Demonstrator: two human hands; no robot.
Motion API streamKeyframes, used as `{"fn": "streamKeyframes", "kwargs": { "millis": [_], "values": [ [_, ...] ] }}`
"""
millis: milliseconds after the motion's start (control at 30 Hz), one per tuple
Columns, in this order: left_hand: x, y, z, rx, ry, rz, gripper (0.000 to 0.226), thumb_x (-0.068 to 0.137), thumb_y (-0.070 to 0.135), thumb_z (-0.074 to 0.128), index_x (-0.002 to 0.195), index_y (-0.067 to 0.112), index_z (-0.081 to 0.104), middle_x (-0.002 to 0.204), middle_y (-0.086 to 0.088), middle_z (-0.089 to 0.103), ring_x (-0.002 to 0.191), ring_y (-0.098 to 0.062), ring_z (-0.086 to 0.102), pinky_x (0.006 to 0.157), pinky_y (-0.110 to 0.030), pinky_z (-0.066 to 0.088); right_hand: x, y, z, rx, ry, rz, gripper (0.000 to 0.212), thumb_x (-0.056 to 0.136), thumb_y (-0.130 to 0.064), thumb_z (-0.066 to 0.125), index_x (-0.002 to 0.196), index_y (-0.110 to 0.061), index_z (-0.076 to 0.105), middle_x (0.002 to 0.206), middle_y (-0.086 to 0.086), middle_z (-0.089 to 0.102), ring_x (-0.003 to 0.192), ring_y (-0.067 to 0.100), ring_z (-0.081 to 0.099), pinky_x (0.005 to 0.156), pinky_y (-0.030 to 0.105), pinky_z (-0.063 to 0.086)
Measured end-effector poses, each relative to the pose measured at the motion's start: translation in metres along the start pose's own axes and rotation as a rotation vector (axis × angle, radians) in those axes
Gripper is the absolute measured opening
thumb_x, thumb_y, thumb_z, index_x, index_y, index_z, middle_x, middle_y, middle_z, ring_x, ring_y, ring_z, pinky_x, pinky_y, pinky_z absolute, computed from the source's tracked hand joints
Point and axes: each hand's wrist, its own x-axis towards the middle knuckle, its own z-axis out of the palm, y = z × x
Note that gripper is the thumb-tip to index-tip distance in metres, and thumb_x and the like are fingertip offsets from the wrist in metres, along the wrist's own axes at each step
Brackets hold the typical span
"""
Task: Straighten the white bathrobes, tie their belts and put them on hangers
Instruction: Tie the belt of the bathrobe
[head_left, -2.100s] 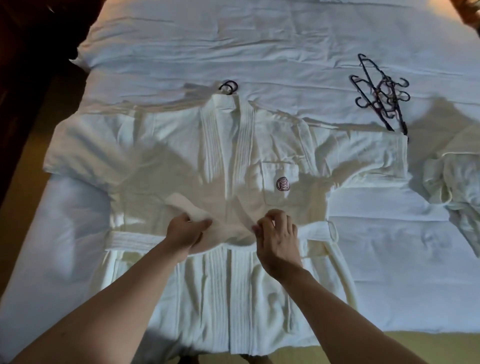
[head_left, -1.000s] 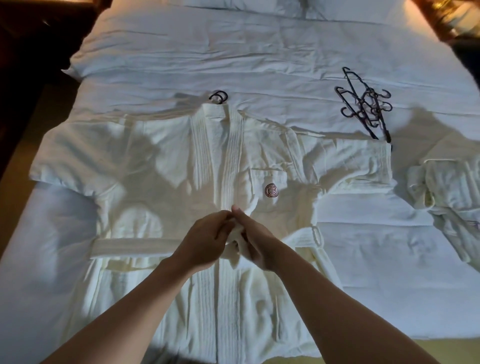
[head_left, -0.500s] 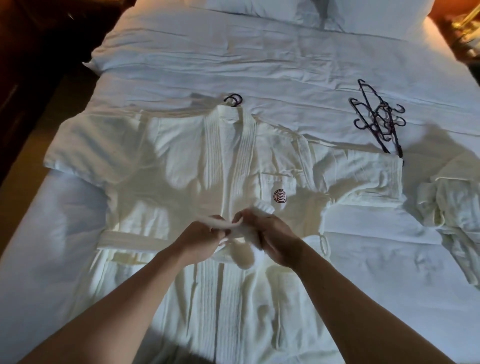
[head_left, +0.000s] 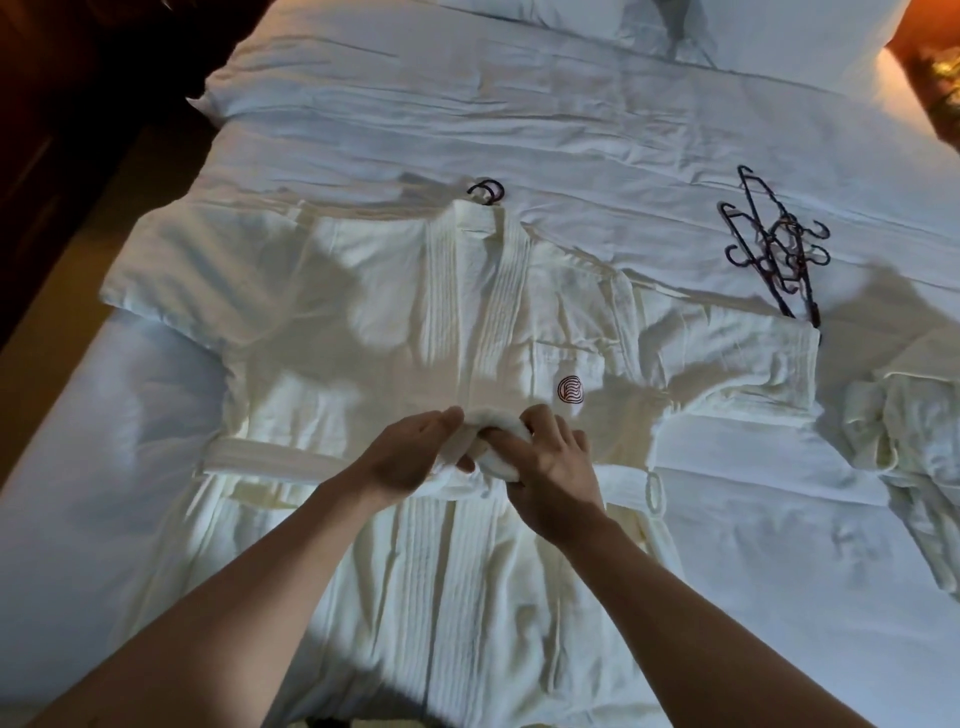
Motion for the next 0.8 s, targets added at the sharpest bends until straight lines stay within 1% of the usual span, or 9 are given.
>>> {"fn": "streamKeyframes", "kwargs": {
  "millis": [100,200,267,333,467,533,633,700,800],
  "values": [
    [0.005,0.007,0.003,-0.002,0.059,-0.058,0.06,0.107,0.053,0.022,0.095,0.019,0.071,0.105,-0.003,0.075,0.103,-0.017,0.066,0.097,-0.038,0.046,-0.001,-0.002,0.001,-0.032,0.063,0.018,0.049,0.074,-0.021,0.064,0.121,-0.035,0.065,0.103,0.004,0.048,0.082,0.028,0.057,0.067,0.04,0.045],
    [0.007,0.02,0.0,0.095,0.078,-0.122,0.056,0.099,0.049,0.03,0.11,0.007,0.065,0.121,-0.016,0.066,0.11,-0.028,0.06,0.091,-0.034,0.043,0.002,-0.011,0.003,-0.047,0.076,0.05,0.052,0.071,-0.02,0.066,0.121,-0.033,0.064,0.105,0.006,0.049,0.084,0.029,0.056,0.068,0.04,0.044],
    [0.008,0.023,-0.002,0.217,0.052,-0.15,0.052,0.084,0.046,0.043,0.108,0.006,0.066,0.111,-0.011,0.067,0.1,-0.025,0.061,0.078,-0.032,0.045,0.004,-0.015,0.008,-0.021,0.079,0.083,0.061,0.065,-0.016,0.076,0.122,-0.033,0.064,0.105,0.006,0.048,0.084,0.03,0.056,0.069,0.04,0.045],
    [0.014,0.021,-0.006,0.212,0.056,-0.197,0.023,0.089,0.029,0.052,0.101,0.013,0.064,0.104,-0.007,0.067,0.09,-0.018,0.061,0.068,-0.031,0.044,0.003,-0.019,0.01,-0.001,0.088,0.075,0.063,0.064,-0.015,0.075,0.123,-0.032,0.062,0.105,0.007,0.049,0.085,0.031,0.057,0.069,0.041,0.045],
    [0.018,0.018,-0.011,0.09,-0.13,-0.073,0.014,0.086,0.021,0.062,0.089,0.029,0.073,0.087,0.004,0.074,0.088,-0.015,0.071,0.077,-0.032,0.056,-0.002,-0.017,0.015,0.056,0.083,0.059,0.062,0.069,-0.017,0.07,0.128,-0.032,0.058,0.106,0.007,0.049,0.087,0.031,0.058,0.071,0.042,0.046],
    [0.01,0.024,-0.007,-0.07,-0.213,-0.113,0.016,0.093,0.019,0.06,0.099,0.025,0.073,0.095,-0.002,0.075,0.093,-0.013,0.072,0.08,-0.028,0.059,-0.005,-0.014,0.019,0.137,0.044,0.055,0.054,0.08,-0.024,0.069,0.132,-0.038,0.058,0.109,0.004,0.047,0.093,0.028,0.055,0.074,0.043,0.048],
    [0.014,0.009,-0.002,-0.031,-0.014,-0.093,0.019,0.096,0.028,0.059,0.102,0.02,0.075,0.101,0.0,0.076,0.094,-0.009,0.072,0.078,-0.019,0.056,-0.01,-0.01,0.019,0.339,-0.1,0.128,0.037,0.094,-0.044,0.06,0.129,-0.055,0.058,0.127,-0.007,0.041,0.115,0.019,0.045,0.092,0.04,0.037],
    [0.014,-0.004,0.002,-0.176,0.093,-0.183,0.011,0.088,0.025,0.072,0.092,0.019,0.08,0.093,-0.003,0.078,0.092,-0.018,0.074,0.082,-0.03,0.059,-0.015,-0.007,0.02,0.496,-0.177,0.241,0.031,0.095,-0.046,0.06,0.121,-0.063,0.06,0.143,-0.015,0.032,0.126,0.013,0.036,0.1,0.036,0.026],
    [0.018,-0.017,0.008,-0.198,0.202,-0.235,0.01,0.084,0.013,0.073,0.08,0.017,0.081,0.081,-0.005,0.077,0.087,-0.023,0.074,0.084,-0.038,0.061,-0.025,-0.006,0.024,0.656,-0.198,0.374,0.028,0.096,-0.04,0.062,0.111,-0.063,0.066,0.153,-0.025,0.025,0.139,0.007,0.026,0.107,0.035,0.017]
  ]
}}
